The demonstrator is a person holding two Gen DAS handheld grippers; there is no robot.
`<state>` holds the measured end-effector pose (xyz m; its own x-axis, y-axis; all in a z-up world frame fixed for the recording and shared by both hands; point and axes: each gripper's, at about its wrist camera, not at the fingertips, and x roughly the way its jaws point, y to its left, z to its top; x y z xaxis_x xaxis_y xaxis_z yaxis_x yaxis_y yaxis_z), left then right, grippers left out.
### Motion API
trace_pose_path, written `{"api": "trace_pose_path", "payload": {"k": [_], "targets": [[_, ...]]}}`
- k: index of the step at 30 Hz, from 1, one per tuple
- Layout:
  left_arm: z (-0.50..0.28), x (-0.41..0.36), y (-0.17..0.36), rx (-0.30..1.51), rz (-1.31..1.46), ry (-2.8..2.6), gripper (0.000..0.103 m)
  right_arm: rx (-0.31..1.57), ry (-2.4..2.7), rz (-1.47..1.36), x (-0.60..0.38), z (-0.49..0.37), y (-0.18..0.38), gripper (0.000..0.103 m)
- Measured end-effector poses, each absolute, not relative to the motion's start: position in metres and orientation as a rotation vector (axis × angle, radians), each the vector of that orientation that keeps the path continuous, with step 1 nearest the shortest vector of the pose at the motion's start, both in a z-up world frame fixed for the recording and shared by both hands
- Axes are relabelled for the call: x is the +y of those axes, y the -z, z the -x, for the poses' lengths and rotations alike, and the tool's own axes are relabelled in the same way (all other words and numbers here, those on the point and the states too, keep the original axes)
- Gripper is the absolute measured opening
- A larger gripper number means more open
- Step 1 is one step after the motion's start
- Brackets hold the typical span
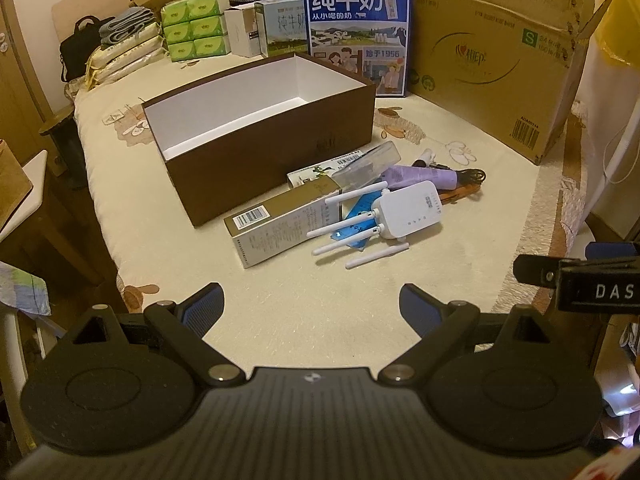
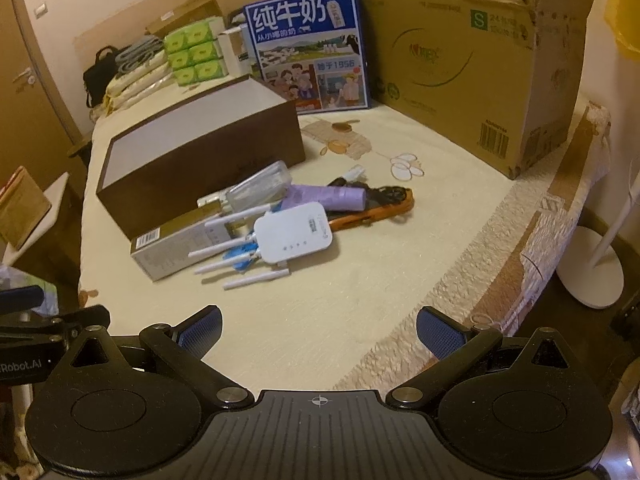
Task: Organize rigid objects
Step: 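Grasp the gold box with the left tool while the right tool grasps the white wifi extender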
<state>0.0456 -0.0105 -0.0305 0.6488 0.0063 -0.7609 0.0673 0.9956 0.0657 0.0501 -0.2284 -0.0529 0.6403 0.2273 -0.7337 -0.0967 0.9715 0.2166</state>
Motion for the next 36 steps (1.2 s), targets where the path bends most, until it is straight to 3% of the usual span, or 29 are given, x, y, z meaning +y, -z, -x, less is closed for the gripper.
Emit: {"api": "trace_pose_path", "payload": {"k": [27, 36], "targets": [[-0.150, 0.020, 0.104, 0.809, -0.222, 0.112, 0.083, 0.859, -0.239, -0.187, -0.205, -0.144, 0.125, 0.101], [-0.179, 0.029, 0.126, 0.816, -0.300, 0.155, 0.078, 0.867, -0.256, -0.207, -0.193, -0.167, 0.139, 0.094]]}}
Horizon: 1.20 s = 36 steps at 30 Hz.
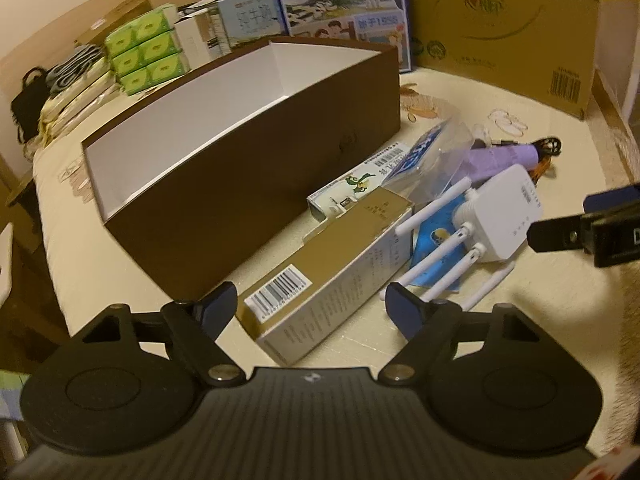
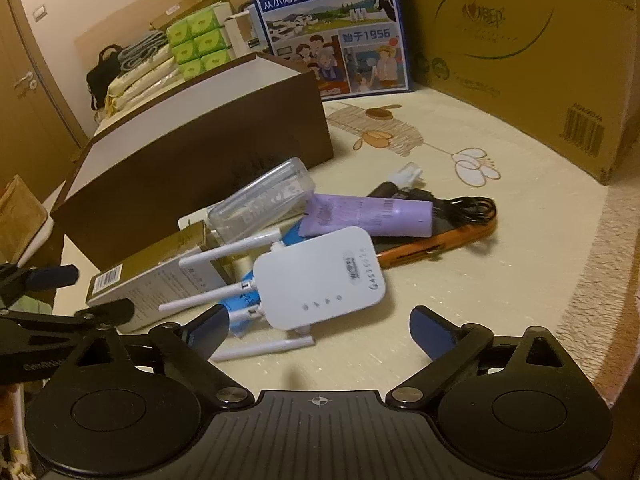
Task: Organize rigid objects
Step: 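Grasp the gold box with the left tool while the right tool grasps the white wifi extender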
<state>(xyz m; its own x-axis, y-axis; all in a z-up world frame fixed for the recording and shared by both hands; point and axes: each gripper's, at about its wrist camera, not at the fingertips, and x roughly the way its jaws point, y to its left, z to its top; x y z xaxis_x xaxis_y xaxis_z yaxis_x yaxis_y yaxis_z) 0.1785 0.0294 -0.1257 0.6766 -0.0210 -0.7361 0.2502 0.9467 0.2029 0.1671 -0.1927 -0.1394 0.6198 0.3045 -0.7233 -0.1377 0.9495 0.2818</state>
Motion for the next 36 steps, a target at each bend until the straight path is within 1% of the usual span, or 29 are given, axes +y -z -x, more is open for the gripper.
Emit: {"api": "trace_pose_path", "payload": {"k": [9, 10, 11, 13, 18, 19, 20, 23, 29, 33, 34, 36], "targets": [[-0.209, 0.026, 0.143, 0.842, -0.437, 0.228, 0.078, 0.900, -0.253, -0.220, -0.190, -0.179, 0.152, 0.093], [-0.212, 0.027, 0.145, 0.854, -0.443, 0.237, 0.074, 0.900, -0.254, -0.222, -0.190, -0.179, 0.154, 0.093], [-0.215, 0.027, 0.148, 0.868, -0.444, 0.247, 0.062, 0.902, -0.254, -0.223, -0.190, -0.180, 0.154, 0.093], [-0.214, 0.027, 0.149, 0.876, -0.443, 0.257, 0.061, 0.905, -0.261, -0.222, -0.188, -0.180, 0.157, 0.093], [-0.202, 0.022, 0.146, 0.877, -0.393, 0.232, 0.047, 0.917, -0.264, -0.213, -0.185, -0.180, 0.168, 0.091], [-0.198, 0.022, 0.144, 0.882, -0.372, 0.222, 0.044, 0.918, -0.268, -0.212, -0.184, -0.180, 0.170, 0.086], [-0.195, 0.021, 0.142, 0.889, -0.345, 0.214, 0.042, 0.922, -0.272, -0.206, -0.183, -0.180, 0.173, 0.079], [-0.183, 0.022, 0.139, 0.900, -0.292, 0.181, 0.038, 0.942, -0.272, -0.182, -0.178, -0.182, 0.181, 0.065], [-0.168, 0.032, 0.136, 0.909, -0.249, 0.097, 0.036, 0.908, -0.253, -0.157, -0.167, -0.184, 0.184, 0.055], [-0.163, 0.040, 0.133, 0.915, -0.236, 0.065, 0.035, 0.896, -0.257, -0.068, -0.152, -0.185, 0.184, 0.034], [-0.162, 0.041, 0.133, 0.916, -0.234, 0.063, 0.035, 0.897, -0.266, -0.066, -0.152, -0.184, 0.184, 0.026], [-0.161, 0.043, 0.131, 0.921, -0.231, 0.061, 0.034, 0.906, -0.285, -0.049, -0.153, -0.184, 0.182, 0.026]]}}
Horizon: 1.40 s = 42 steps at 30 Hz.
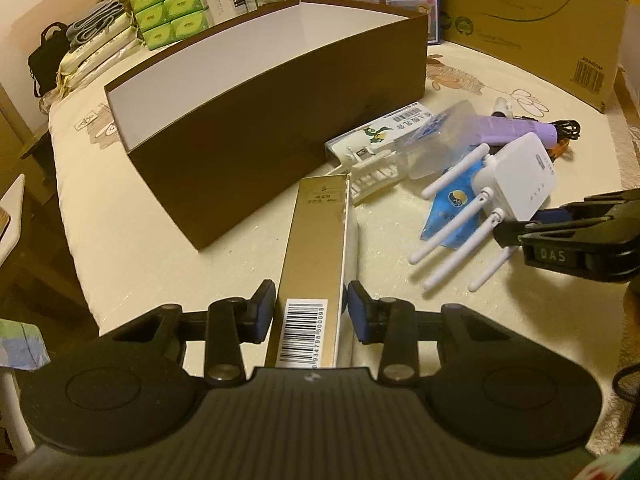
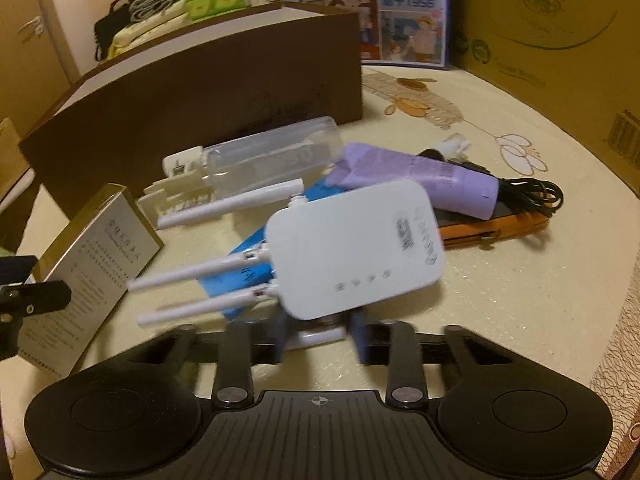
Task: Organize rigid objects
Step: 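Grasp the gold box with the left tool while the right tool grasps the white wifi extender, then carry the gold box and wifi extender into the brown box with both tools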
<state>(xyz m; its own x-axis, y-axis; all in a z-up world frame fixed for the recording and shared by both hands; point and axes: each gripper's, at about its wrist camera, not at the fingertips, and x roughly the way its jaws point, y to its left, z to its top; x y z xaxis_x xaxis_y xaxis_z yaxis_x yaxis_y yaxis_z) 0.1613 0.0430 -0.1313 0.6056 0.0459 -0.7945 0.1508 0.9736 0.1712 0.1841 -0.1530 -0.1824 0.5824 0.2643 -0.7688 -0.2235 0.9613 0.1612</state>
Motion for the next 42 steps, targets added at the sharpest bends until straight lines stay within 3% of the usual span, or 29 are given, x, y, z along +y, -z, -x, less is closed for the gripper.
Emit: {"api": "trace_pose_path", "payload": {"k": [13, 17, 19, 23, 34, 36, 38, 42], "targets": [[-0.142, 0.029, 0.124, 0.988, -0.140, 0.123, 0.033, 0.957, -0.458, 0.233, -0.215, -0.163, 0.172, 0.026], [-0.143, 0.021, 0.124, 0.995, -0.122, 0.153, 0.032, 0.995, -0.386, 0.074, -0.240, -0.159, 0.172, 0.033], [-0.145, 0.016, 0.123, 0.990, -0.133, 0.161, 0.032, 1.016, -0.349, -0.033, -0.247, -0.155, 0.170, 0.044], [-0.152, 0.012, 0.121, 0.975, -0.139, 0.174, 0.032, 0.987, -0.279, -0.285, -0.252, -0.141, 0.158, 0.046], [-0.168, 0.011, 0.130, 0.987, -0.148, 0.160, 0.032, 1.022, -0.104, -0.554, -0.235, -0.165, 0.171, 0.045], [-0.169, 0.011, 0.132, 0.990, -0.153, 0.162, 0.032, 1.007, -0.104, -0.548, -0.237, -0.169, 0.172, 0.042], [-0.171, 0.010, 0.134, 0.995, -0.155, 0.165, 0.032, 1.005, -0.118, -0.489, -0.237, -0.170, 0.172, 0.028], [-0.177, 0.009, 0.141, 1.017, -0.159, 0.163, 0.032, 1.032, -0.143, -0.396, -0.237, -0.171, 0.174, 0.025]]}}
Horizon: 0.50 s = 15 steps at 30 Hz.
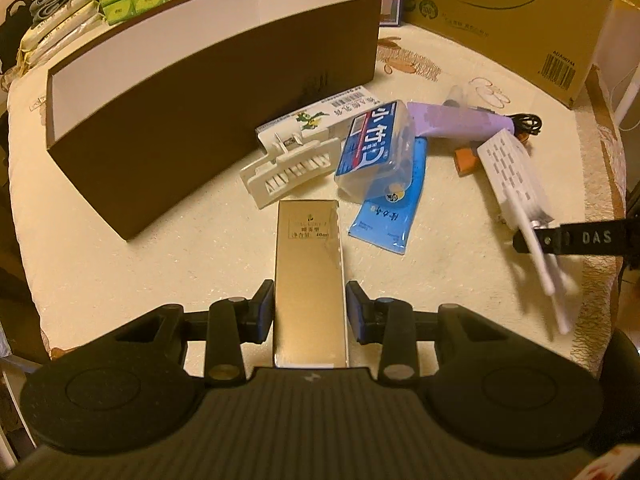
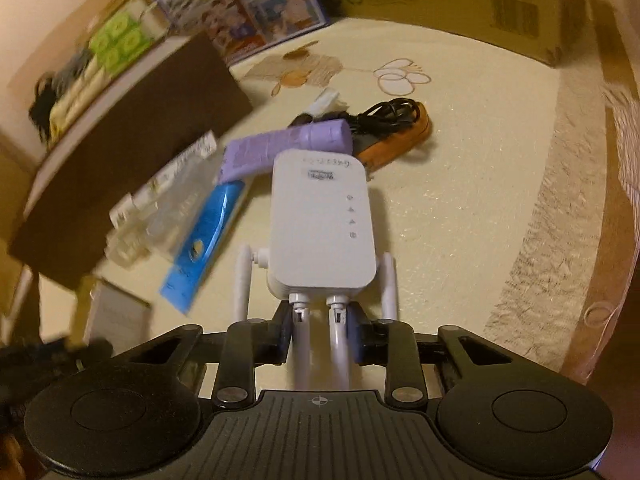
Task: Organize rigid objects
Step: 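Carry the gold box and wifi extender into the brown box with both tools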
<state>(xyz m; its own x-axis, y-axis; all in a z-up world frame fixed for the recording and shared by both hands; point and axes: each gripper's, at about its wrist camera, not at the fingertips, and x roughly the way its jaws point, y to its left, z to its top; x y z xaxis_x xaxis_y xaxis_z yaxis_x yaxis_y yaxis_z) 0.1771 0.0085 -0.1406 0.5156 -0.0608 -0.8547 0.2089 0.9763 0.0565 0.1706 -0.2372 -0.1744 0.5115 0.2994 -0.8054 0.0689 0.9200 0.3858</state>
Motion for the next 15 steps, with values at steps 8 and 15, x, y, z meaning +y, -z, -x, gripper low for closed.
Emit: {"api": "trace_pose_path", "payload": {"k": [8, 15], "targets": [[-0.182, 0.008, 0.144, 1.030, -0.140, 0.156, 0.031, 1.003, -0.168, -0.331, -0.232, -0.169, 0.175, 0.025], [-0.176, 0.007, 0.138, 1.009, -0.136, 0.162, 0.031, 0.974, -0.200, -0.295, -0.229, -0.159, 0.165, 0.024]]}}
